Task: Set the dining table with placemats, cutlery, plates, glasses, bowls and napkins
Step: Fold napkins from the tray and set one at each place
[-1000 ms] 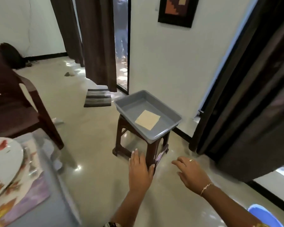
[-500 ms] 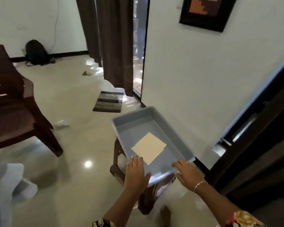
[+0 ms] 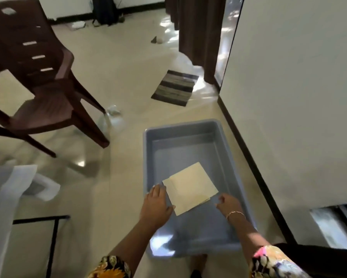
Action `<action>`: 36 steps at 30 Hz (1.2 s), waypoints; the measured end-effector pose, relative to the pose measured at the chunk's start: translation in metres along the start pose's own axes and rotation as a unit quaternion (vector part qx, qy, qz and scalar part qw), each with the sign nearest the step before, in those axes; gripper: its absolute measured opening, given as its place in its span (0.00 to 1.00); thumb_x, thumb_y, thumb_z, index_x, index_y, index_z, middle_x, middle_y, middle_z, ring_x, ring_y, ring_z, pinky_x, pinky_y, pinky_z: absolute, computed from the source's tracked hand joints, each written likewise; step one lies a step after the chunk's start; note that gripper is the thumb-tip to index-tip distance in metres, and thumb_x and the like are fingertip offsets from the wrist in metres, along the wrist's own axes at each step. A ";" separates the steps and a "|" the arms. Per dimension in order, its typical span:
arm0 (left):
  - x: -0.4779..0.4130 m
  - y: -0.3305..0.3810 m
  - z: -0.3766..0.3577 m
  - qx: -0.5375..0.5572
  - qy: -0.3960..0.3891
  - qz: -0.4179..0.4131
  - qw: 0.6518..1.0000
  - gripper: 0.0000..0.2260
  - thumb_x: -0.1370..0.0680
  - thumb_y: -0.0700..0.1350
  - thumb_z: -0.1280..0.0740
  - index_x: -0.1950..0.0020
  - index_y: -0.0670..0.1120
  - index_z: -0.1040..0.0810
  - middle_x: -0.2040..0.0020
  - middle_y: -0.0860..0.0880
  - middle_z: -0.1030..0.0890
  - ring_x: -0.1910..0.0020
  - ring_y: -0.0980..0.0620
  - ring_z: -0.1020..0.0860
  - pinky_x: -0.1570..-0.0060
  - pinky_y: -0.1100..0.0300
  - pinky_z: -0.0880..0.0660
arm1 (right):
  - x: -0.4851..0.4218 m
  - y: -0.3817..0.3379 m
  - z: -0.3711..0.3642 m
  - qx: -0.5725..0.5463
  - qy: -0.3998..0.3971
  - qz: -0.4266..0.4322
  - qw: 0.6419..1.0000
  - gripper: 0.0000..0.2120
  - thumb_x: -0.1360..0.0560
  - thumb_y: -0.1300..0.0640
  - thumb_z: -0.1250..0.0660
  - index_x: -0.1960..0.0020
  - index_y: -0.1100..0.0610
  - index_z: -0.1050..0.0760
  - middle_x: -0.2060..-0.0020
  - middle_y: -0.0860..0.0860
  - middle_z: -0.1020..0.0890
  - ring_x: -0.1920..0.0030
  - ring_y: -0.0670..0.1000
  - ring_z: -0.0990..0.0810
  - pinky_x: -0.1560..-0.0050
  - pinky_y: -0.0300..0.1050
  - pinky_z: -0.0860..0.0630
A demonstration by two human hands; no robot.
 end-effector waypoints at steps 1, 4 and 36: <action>-0.004 0.001 -0.003 -0.005 -0.010 0.009 1.000 0.32 0.21 0.56 0.42 0.23 0.44 0.51 0.23 0.45 0.47 0.24 0.48 0.48 0.27 0.56 0.49 | -0.009 0.000 -0.001 -0.022 0.003 -0.014 1.000 0.09 0.26 0.61 0.34 0.46 0.63 0.26 0.46 0.59 0.22 0.48 0.56 0.24 0.47 0.45 0.29; -0.015 0.000 -0.011 -0.010 -0.036 0.038 0.999 0.33 0.21 0.56 0.42 0.23 0.44 0.53 0.22 0.44 0.48 0.23 0.47 0.49 0.27 0.56 0.50 | -0.035 -0.002 -0.008 -0.066 0.018 -0.038 0.997 0.08 0.27 0.63 0.33 0.50 0.65 0.25 0.49 0.60 0.21 0.53 0.55 0.25 0.52 0.47 0.28; 0.005 -0.073 0.044 0.353 0.043 0.066 0.932 0.23 0.22 0.49 0.34 0.30 0.43 0.36 0.34 0.49 0.30 0.35 0.52 0.30 0.43 0.66 0.35 | 0.055 -0.186 0.040 -0.064 0.147 0.218 0.963 0.04 0.28 0.63 0.34 0.54 0.62 0.23 0.65 0.52 0.25 0.61 0.52 0.28 0.67 0.43 0.38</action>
Point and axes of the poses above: each hand's wrist, its own x-axis away from the middle knuckle, its own z-axis out of the back of the hand, y = z × x, the point moved 2 cm from there along -x, towards the middle knuckle
